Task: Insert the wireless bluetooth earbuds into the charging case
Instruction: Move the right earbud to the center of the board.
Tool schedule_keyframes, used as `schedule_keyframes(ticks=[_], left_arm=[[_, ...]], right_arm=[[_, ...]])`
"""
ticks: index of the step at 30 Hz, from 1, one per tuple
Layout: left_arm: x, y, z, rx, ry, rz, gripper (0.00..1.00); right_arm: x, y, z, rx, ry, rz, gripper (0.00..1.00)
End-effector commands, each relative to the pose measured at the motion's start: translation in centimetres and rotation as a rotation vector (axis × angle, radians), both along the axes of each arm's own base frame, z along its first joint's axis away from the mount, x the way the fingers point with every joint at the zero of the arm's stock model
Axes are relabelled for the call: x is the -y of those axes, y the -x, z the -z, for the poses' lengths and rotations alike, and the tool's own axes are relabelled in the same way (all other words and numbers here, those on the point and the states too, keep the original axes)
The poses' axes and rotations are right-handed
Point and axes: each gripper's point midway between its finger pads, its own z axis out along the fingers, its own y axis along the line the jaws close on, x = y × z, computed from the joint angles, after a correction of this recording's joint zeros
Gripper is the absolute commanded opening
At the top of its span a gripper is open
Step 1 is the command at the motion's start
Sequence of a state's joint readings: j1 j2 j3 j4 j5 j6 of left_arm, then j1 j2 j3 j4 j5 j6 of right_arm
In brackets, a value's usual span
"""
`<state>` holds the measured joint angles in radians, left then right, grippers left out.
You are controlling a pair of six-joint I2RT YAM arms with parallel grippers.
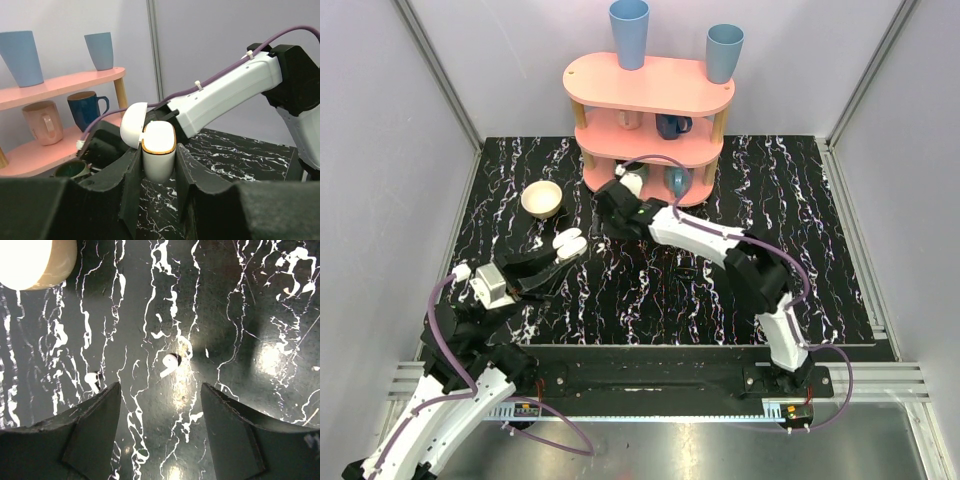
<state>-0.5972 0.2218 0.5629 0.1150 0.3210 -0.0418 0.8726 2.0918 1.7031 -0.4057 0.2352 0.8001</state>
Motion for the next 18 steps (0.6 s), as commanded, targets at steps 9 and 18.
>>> schedule_keyframes(ticks=[9,18], left_arm=[[-2.0,1.2,-2.1,0.066,0.039,-0.057,0.00],[-2.7,1.4,-1.9,0.086,0.031,-0.091,0.00]], right_arm=[[-1.1,-1.3,2.8,0.059,0.207,0.104,0.67],[-1.7,-1.5,4.9,0.038,0.220,0.131,0.63]])
